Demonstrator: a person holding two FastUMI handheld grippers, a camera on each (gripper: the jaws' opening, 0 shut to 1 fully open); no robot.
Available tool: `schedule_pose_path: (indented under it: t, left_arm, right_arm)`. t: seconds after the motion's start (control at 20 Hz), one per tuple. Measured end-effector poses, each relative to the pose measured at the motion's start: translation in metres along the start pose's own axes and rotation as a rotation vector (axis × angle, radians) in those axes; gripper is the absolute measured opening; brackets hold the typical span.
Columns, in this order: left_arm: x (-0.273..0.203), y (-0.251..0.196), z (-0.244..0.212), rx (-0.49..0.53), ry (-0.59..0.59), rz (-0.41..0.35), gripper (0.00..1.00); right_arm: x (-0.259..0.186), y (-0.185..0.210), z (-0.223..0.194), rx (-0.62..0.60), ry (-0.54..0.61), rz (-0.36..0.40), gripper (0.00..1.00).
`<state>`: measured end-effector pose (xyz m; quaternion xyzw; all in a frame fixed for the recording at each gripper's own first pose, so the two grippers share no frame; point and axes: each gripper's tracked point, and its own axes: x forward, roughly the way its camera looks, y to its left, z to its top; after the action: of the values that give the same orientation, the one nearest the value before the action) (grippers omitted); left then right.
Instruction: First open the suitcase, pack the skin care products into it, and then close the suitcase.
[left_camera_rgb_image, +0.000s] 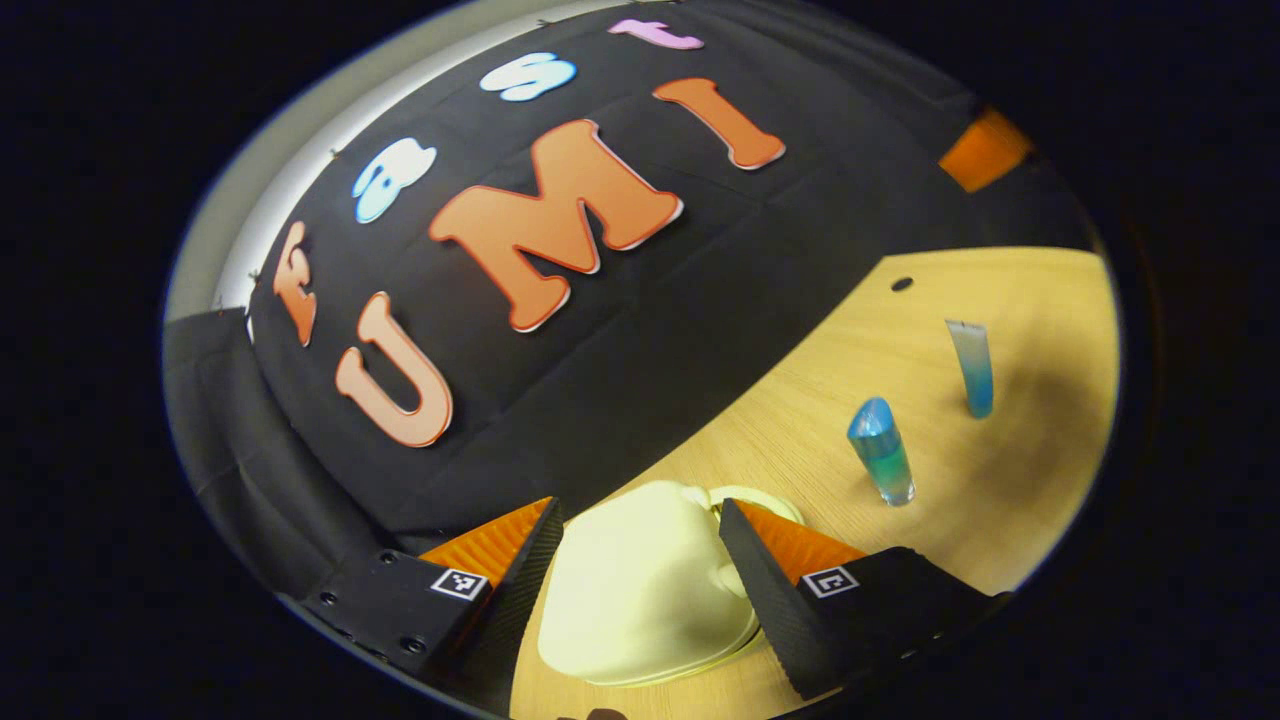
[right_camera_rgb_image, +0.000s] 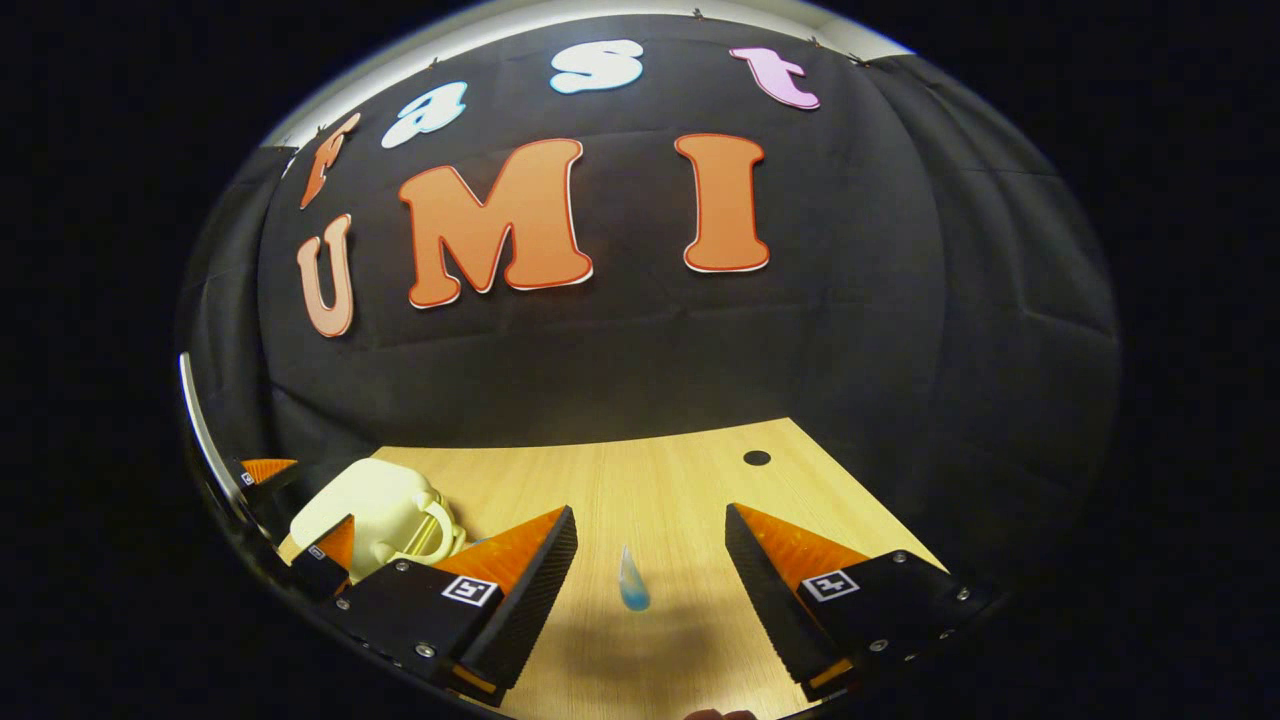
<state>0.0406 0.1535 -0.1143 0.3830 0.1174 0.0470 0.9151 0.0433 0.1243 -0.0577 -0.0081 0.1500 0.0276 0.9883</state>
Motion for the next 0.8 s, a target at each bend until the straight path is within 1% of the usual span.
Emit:
schedule_pose_path:
  t: [0.15, 0.25, 0.35, 0.6, 0.7, 0.8]
  left_arm:
    - [0.013, -0.028, -0.015, 0.152, 0.020, -0.058, 0.98]
    - [0.020, -0.045, -0.032, 0.232, 0.050, -0.101, 0.98]
    - [0.027, -0.055, -0.047, 0.297, 0.088, -0.112, 0.98]
    - [0.049, -0.067, -0.063, 0.367, 0.150, -0.119, 0.97]
    - [0.058, -0.073, -0.073, 0.378, 0.194, -0.136, 0.97]
    - [0.063, -0.075, -0.072, 0.387, 0.202, -0.139, 0.97]
  right_arm:
    - [0.001, -0.014, -0.008, 0.012, 0.026, -0.034, 0.95]
    - [0.003, -0.024, -0.012, 0.016, 0.036, -0.052, 0.95]
    - [0.004, -0.034, -0.015, 0.012, 0.048, -0.068, 0.95]
    - [0.009, -0.056, -0.023, 0.013, 0.080, -0.106, 0.95]
    - [0.012, -0.061, -0.025, 0.022, 0.094, -0.115, 0.95]
    - [0.013, -0.065, -0.026, 0.020, 0.096, -0.124, 0.95]
